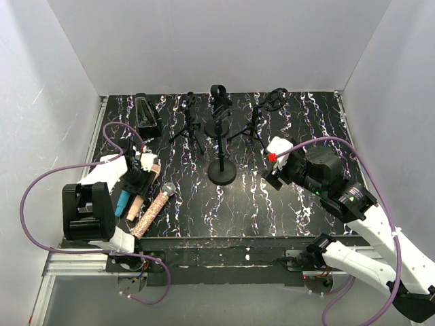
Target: Remove the microphone from the stand
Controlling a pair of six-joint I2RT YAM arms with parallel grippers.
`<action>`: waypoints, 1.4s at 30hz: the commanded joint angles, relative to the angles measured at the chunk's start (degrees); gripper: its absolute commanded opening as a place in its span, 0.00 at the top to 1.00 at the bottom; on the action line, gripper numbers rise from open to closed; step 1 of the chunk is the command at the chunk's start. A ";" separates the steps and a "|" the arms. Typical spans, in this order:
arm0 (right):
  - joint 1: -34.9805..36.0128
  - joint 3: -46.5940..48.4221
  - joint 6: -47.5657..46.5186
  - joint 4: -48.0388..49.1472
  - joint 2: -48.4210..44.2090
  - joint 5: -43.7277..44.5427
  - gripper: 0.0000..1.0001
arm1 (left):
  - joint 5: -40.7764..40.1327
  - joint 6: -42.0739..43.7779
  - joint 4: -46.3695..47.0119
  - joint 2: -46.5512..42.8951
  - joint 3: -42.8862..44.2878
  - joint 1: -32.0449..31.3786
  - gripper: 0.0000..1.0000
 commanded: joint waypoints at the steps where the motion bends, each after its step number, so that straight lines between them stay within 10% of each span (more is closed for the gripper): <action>1: -0.23 1.85 1.33 1.67 -0.94 0.42 0.14 | 1.26 -0.27 -1.02 -1.46 1.55 -0.11 0.52; 8: -0.49 3.50 4.48 -1.92 0.11 -1.25 0.14 | 5.47 -0.89 -8.74 -4.97 11.81 -0.02 0.52; 15: -6.20 9.75 14.14 -8.26 5.47 -11.70 0.12 | 36.18 9.81 -25.70 -2.00 38.88 -0.37 0.32; 21: -13.67 15.37 28.12 -7.65 12.67 -24.43 0.09 | 56.53 -4.01 -2.75 -2.08 43.84 -7.47 0.26; 37: -17.54 13.45 32.09 -5.98 17.87 -32.54 0.18 | 37.14 -18.90 31.93 2.14 35.40 -27.43 0.28; 42: -17.63 13.18 31.91 -5.71 20.23 -33.33 0.18 | 33.52 -20.04 33.52 3.37 35.13 -28.67 0.48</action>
